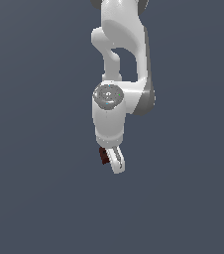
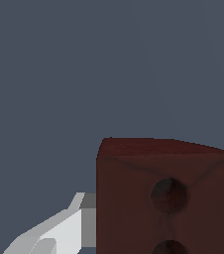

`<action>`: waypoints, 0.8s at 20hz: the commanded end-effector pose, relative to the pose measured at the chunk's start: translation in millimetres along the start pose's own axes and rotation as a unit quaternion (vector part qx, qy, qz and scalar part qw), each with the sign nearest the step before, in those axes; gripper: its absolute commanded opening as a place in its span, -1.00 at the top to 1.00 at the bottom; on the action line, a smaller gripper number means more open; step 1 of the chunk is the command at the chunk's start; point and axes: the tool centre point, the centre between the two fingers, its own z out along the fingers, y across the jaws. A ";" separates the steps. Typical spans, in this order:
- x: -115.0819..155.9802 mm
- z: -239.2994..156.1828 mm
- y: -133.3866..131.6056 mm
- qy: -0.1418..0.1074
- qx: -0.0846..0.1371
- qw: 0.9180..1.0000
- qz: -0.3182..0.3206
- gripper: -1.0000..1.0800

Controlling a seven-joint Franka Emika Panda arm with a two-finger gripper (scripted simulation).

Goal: Pick up the object and move it to a goal position.

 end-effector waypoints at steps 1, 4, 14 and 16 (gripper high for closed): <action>4.4 -28.1 -5.1 0.001 0.001 1.000 0.000 1.00; 9.5 -60.1 -11.2 0.001 0.001 1.000 0.000 1.00; 23.8 -149.1 -30.5 0.001 0.001 1.000 0.000 1.00; 25.6 -160.1 -33.2 0.001 0.001 1.000 0.000 1.00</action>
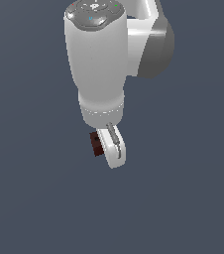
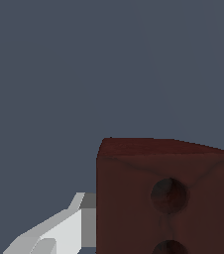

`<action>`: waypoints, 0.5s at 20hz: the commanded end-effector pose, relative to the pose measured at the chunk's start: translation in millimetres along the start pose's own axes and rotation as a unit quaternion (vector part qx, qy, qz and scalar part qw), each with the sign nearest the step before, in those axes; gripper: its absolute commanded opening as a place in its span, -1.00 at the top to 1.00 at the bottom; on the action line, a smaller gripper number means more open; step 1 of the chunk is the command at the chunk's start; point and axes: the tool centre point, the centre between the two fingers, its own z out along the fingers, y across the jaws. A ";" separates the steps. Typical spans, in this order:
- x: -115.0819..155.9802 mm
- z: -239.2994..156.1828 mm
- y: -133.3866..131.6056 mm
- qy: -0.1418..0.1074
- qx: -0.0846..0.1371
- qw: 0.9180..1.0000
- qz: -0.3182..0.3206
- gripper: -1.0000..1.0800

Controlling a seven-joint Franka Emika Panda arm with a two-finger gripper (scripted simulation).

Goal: Pick up the object and move it to a goal position.

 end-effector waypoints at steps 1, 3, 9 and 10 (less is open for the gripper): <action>2.2 -14.7 -3.4 0.000 0.000 1.000 0.000 1.00; 3.7 -22.6 -5.5 0.000 0.000 1.000 0.000 1.00; 6.2 -36.6 -9.6 0.000 0.000 1.000 0.000 1.00; 6.4 -37.8 -9.9 0.000 0.001 1.000 -0.001 1.00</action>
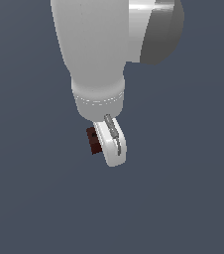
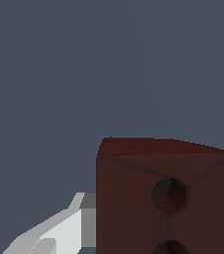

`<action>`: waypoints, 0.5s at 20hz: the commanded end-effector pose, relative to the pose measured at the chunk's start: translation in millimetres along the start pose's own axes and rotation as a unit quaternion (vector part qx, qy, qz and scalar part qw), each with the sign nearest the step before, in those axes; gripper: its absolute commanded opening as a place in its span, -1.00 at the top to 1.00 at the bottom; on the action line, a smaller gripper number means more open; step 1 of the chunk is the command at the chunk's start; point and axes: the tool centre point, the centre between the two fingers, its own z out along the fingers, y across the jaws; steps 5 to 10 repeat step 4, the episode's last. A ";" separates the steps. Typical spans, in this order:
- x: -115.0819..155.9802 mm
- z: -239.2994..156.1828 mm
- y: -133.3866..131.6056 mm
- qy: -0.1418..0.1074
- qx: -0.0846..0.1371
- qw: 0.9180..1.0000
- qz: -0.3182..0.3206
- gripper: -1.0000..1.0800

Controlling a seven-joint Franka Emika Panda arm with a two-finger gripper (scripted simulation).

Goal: Pick up the object and move it to a goal position.

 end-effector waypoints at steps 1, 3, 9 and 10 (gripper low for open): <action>0.7 -4.7 -1.2 0.000 0.001 1.000 0.000 1.00; 0.9 -5.7 -1.6 0.000 0.001 1.000 0.000 1.00; 0.9 -5.9 -1.6 0.000 0.001 1.000 0.000 1.00; 0.9 -5.9 -1.6 0.000 0.001 1.000 0.000 1.00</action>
